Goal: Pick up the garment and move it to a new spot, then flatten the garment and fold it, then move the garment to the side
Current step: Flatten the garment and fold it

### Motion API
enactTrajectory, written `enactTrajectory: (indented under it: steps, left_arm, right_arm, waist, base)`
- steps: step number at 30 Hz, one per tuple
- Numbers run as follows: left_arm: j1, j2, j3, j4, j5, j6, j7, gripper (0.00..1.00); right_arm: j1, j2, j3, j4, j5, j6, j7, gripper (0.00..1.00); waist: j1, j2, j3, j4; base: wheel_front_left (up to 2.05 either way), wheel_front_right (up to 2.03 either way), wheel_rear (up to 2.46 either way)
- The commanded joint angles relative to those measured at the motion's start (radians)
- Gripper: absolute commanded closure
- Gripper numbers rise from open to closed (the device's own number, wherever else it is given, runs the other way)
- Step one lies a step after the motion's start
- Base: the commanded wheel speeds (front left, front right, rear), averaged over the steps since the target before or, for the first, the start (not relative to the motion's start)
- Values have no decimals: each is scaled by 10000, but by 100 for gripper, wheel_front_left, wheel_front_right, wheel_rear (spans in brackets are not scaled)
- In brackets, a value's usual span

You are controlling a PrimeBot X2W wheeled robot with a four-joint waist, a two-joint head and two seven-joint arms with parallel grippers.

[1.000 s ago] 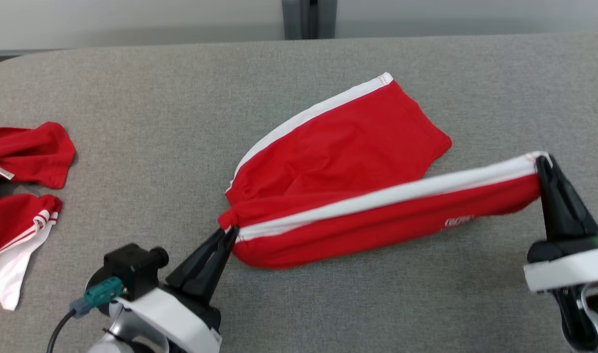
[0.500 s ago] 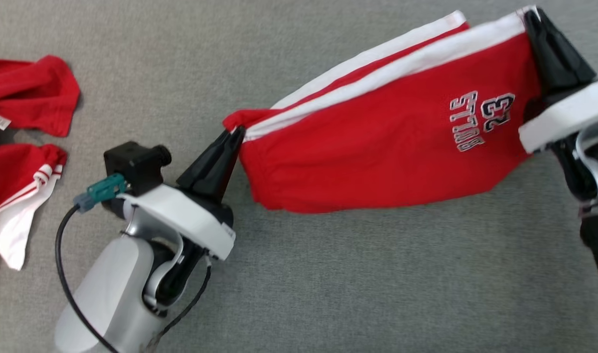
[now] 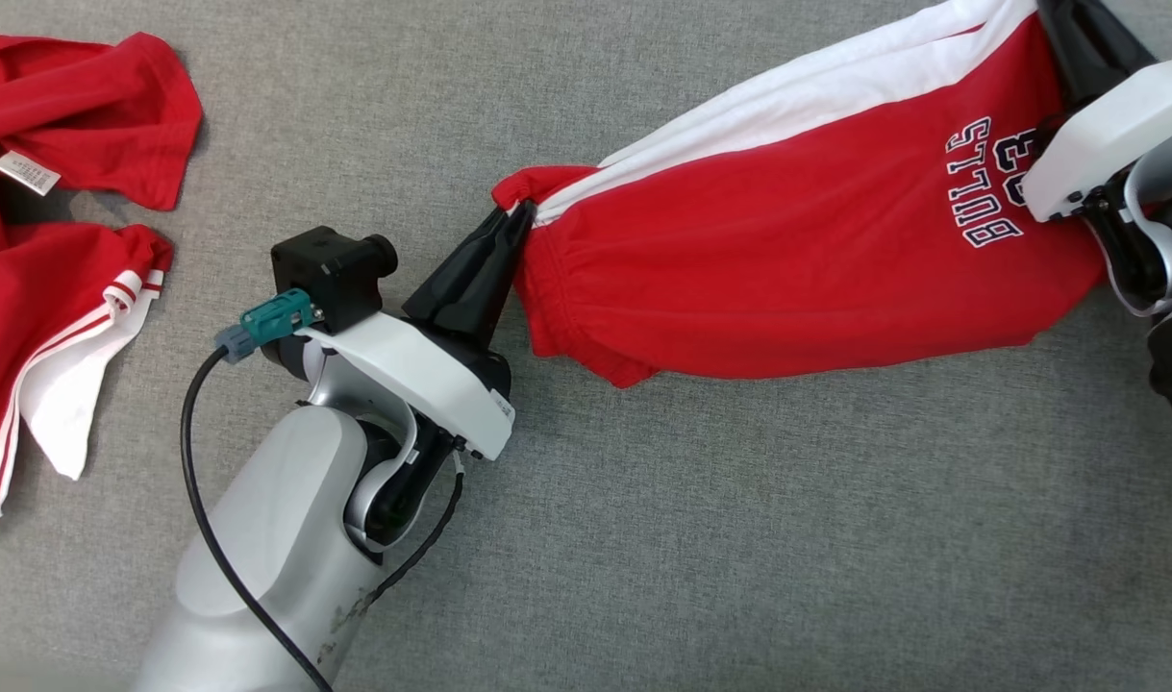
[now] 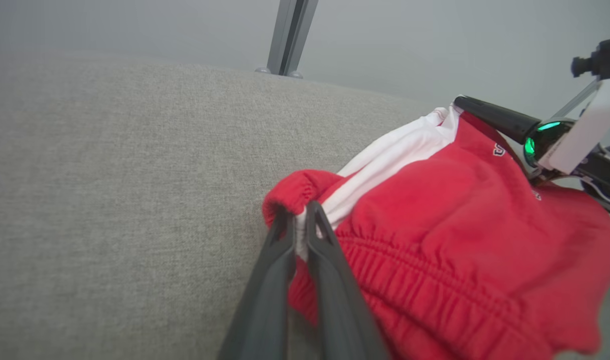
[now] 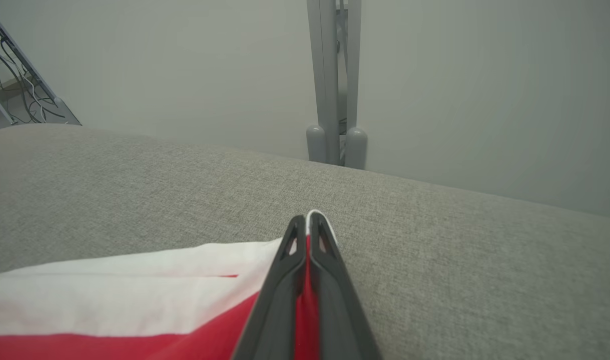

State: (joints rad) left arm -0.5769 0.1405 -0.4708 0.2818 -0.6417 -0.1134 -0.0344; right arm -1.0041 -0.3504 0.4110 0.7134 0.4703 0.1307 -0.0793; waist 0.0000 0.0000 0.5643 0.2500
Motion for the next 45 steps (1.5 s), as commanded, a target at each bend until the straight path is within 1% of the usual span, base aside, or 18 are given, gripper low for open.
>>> enactTrajectory:
  steps: [1, 2, 3, 4, 7, 12, 16, 19, 22, 25, 32, 37, 40, 45]
  left_arm:
    - [-142, -1, 52, 116, 111, 15, -224, 82]
    - [-129, 18, 80, 145, 145, 69, -322, 44]
    - [-129, 18, 80, 145, 145, 69, -322, 44]
    - [-83, 47, 80, 195, 189, 121, -396, 0]
    - [152, 142, 267, 98, 315, 372, -833, 0]
    - [558, 364, 687, -422, 705, 1034, -1664, 0]
    - [985, 582, 1161, -1112, 1080, 1670, -2079, 0]
    - [1342, 638, 1471, -1656, 1422, 2070, -2212, 0]
    - [1708, 656, 1746, -2040, 1680, 2292, -2261, 0]
    - [2106, 697, 1951, -2234, 1947, 2470, -2278, 0]
    - [2954, 823, 2179, -2429, 2406, 2648, -2281, 0]
    - [3431, 937, 2197, -2447, 2622, 2754, -2282, 0]
    - [3554, 1006, 2132, -2378, 2603, 2803, -2157, 0]
    - [3523, 1125, 2076, -2286, 2615, 2841, -1901, 0]
  right_arm:
    - [-105, 12, 263, 280, 313, 1, -102, 72]
    - [-109, 34, 412, 357, 485, 1, -166, 35]
    - [-109, 34, 412, 357, 485, 1, -166, 35]
    - [-124, 11, 510, 388, 605, 1, -290, 0]
    - [2, -79, 778, 477, 941, 1, -646, 0]
    - [349, -198, 830, 369, 1376, 1, -1343, 0]
    - [799, -180, 344, 161, 1201, 3, -1749, 0]
    - [1321, 21, -87, -214, 987, 3, -1866, 0]
    - [1939, 199, -578, -861, 715, 1, -1888, 0]
    - [2783, 424, -1232, -1597, 117, 1, -1866, 0]
    - [4817, 1026, -2317, -3097, -1054, 1, -1871, 0]
    - [6101, 1392, -2747, -4015, -1525, 0, -1771, 0]
    - [6821, 1655, -3038, -4682, -1757, 1, -1485, 0]
    - [7202, 1829, -3231, -5240, -1938, 1, -1161, 0]
  waist:
    - [0, 0, -70, -31]
    - [0, 0, -109, -59]
    - [0, 0, -109, -59]
    - [0, 0, -155, -91]
    - [0, 0, -325, -222]
    - [0, 0, -676, -485]
    - [0, 0, -1004, -759]
    - [0, 0, -1267, -984]
    - [0, 0, -1536, -1190]
    - [0, 0, -1812, -1370]
    - [0, 0, -2448, -1657]
    - [0, 0, -2757, -1822]
    - [0, 0, -2834, -1902]
    - [0, 0, -2824, -1980]
  base:
    - [0, 0, 0]
    - [0, 0, 0]
    - [0, 0, 0]
    - [0, 0, 0]
    - [0, 0, 0]
    - [0, 0, 0]
    - [0, 0, 0]
    - [0, 0, 0]
    - [0, 0, 0]
    - [0, 0, 0]
    - [0, 0, 0]
    - [0, 0, 0]
    - [0, 0, 0]
    - [0, 0, 0]
